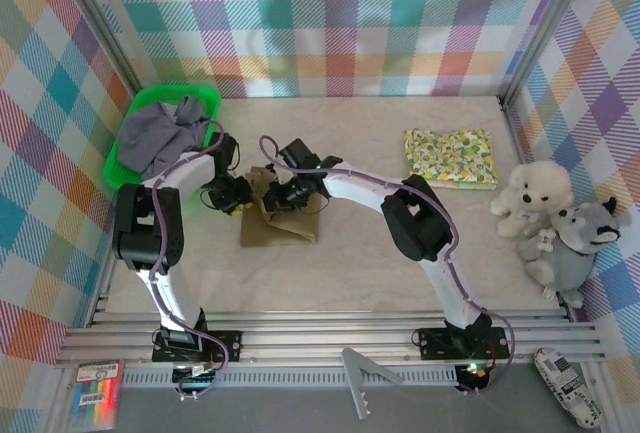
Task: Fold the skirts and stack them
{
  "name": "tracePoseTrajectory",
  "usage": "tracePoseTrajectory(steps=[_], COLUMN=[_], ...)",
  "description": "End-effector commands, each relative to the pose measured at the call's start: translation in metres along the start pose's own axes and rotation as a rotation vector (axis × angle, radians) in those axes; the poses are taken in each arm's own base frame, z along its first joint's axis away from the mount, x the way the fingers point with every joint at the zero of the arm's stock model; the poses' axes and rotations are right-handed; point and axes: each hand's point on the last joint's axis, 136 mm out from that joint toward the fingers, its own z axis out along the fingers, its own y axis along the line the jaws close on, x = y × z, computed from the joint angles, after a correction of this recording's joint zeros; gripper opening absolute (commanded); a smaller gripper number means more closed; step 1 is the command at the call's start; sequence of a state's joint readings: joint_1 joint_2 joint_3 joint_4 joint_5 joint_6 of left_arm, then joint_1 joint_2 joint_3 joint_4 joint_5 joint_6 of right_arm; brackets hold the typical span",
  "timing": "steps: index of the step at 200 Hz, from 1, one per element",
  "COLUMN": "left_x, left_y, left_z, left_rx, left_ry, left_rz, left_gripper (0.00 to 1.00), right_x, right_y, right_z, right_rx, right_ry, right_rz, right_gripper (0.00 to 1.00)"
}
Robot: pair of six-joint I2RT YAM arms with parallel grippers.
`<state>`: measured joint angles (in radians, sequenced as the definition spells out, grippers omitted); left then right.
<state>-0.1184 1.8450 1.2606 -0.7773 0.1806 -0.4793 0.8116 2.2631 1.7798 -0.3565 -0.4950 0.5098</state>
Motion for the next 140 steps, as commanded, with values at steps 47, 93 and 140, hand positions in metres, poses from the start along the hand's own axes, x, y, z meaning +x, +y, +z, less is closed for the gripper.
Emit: tracePoseTrajectory(steps=[47,93,140], left_x=[0.000,-0.014,-0.019], left_y=[0.006,0.022,0.035], left_z=[0.021,-0.014,-0.057], left_rx=[0.002,-0.064,-0.130], left_ry=[0.052,-0.040,-0.168], left_rz=[-0.035,-0.037,-0.037], left_gripper=[0.22,0.25,0.31], right_x=[0.019,0.029,0.022], right_y=[-0.004,-0.010,-0.004], right_z=[0.026,0.040,0.033], right_rx=[-0.076,-0.116,-0.097], right_ry=[0.093,0.161,0.116], right_rz=[-0.029,-0.026,-0.045], right_gripper=[0.00,0.06,0.23])
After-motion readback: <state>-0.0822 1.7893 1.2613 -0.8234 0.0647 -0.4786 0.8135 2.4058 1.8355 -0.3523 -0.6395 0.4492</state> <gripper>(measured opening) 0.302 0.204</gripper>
